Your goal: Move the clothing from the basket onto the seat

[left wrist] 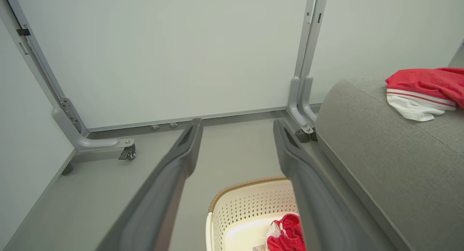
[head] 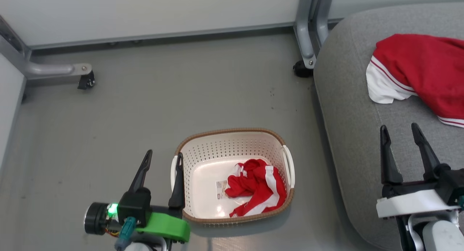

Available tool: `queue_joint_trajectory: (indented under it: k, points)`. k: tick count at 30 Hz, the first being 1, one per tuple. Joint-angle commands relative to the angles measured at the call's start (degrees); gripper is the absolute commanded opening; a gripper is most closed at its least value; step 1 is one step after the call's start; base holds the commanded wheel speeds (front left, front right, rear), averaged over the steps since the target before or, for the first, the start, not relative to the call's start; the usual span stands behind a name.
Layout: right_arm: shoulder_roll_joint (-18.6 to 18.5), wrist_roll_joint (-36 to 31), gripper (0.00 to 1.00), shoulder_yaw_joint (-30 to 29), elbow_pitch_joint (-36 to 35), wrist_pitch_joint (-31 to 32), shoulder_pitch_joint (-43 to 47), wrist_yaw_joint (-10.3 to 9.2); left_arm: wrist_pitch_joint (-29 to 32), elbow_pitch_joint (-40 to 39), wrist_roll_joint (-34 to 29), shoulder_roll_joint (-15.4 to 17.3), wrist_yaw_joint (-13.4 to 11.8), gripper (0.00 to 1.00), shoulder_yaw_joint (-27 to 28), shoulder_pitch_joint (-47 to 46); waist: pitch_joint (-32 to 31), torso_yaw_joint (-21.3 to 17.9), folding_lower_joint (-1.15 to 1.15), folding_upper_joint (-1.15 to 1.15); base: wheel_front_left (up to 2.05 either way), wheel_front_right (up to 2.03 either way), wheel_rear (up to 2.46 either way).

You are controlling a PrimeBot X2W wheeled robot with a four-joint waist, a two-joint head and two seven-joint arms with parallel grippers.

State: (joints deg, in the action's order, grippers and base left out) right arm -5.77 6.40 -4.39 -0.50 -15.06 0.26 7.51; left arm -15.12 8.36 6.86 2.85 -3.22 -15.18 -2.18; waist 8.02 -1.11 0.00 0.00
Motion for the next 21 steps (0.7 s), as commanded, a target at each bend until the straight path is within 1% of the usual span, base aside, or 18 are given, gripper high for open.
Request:
queue_joint_trajectory:
  k: [1,5,12,16,21]
  points:
    - [-0.1,-0.42,1.0,-0.19,-0.82,-0.17,-1.93,-0.04,-0.05,0.99,-0.5,0.11,0.66,1.0,-0.36,-2.89,8.02,-1.29,0.0,0.0,0.0,0.0,0.0]
    - [0.06,-0.81,1.0,-1.38,-2.91,-0.17,-5.55,-0.04,-0.04,4.53,-1.92,0.14,2.66,1.0,-2.03,-9.38,14.29,-2.33,0.0,0.0,0.0,0.0,0.0]
    - [0.62,-1.18,1.0,-2.92,-7.03,-0.17,-11.2,-0.04,-0.05,15.74,-3.65,0.17,6.25,1.0,-5.08,-22.22,24.43,-4.17,0.0,0.0,0.0,0.0,0.0]
    - [0.89,-1.01,1.0,-3.83,-9.51,-0.17,-13.5,-0.04,-0.04,21.68,-3.82,0.2,8.6,1.0,-9.04,-29.87,29.92,-4.66,0.0,0.0,0.0,0.0,0.0]
    - [0.63,-1.54,1.0,-3.89,-12.18,-0.16,-16.23,-0.04,-0.06,30.36,-3.51,0.22,9.96,1.0,-14.34,-39.08,35.83,-5.34,0.0,0.0,0.0,0.0,0.0]
